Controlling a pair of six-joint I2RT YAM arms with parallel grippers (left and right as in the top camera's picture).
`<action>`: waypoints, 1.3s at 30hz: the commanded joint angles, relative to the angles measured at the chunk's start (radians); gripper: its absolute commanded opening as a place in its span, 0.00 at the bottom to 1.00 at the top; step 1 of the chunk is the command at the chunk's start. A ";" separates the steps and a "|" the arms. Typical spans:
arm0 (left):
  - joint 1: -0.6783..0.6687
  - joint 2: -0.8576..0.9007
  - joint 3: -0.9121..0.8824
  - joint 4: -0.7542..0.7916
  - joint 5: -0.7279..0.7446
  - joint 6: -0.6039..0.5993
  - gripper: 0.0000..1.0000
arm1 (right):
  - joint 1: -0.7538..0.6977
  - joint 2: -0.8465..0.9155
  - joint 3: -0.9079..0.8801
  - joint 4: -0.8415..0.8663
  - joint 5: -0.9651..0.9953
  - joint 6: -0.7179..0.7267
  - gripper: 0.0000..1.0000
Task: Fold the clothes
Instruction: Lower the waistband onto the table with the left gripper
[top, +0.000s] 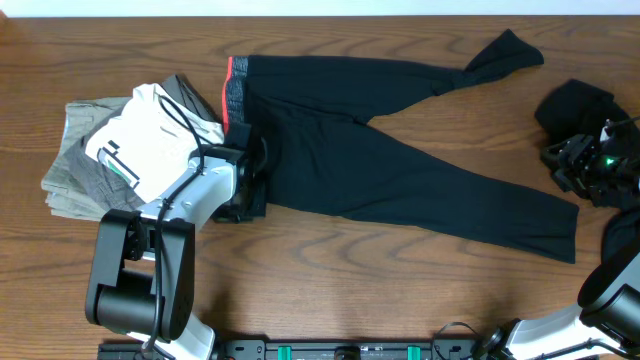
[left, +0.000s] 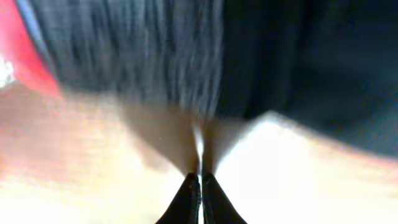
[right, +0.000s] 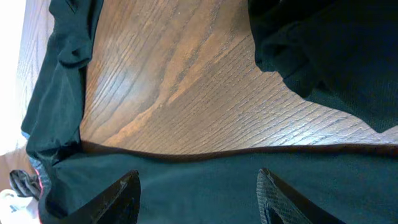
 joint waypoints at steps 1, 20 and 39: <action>0.003 -0.015 -0.001 -0.029 0.000 -0.037 0.06 | 0.010 -0.010 0.008 0.000 0.003 -0.022 0.58; 0.004 -0.166 0.004 0.249 -0.029 0.018 0.34 | 0.010 -0.010 0.008 0.004 0.003 -0.022 0.60; -0.005 0.080 0.004 0.187 0.090 0.019 0.06 | 0.010 -0.010 0.008 -0.009 0.003 -0.022 0.59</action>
